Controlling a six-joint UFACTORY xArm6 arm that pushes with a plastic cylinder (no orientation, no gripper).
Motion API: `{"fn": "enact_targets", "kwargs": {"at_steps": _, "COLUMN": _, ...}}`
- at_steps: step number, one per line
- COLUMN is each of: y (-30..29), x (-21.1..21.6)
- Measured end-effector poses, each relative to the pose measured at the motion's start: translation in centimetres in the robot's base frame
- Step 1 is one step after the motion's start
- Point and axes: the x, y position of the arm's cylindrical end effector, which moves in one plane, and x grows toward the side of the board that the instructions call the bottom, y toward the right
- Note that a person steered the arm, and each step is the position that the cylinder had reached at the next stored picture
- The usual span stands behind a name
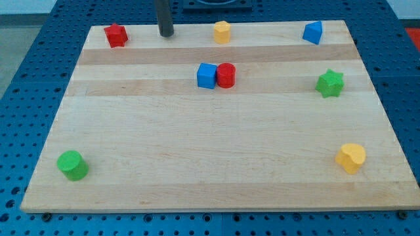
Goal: Push the red star towards the blue cube
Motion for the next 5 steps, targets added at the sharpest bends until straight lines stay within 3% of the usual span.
{"fn": "enact_targets", "kwargs": {"at_steps": 1, "y": -3.1, "x": -1.6}}
{"fn": "enact_targets", "kwargs": {"at_steps": 5, "y": -14.0, "x": -1.5}}
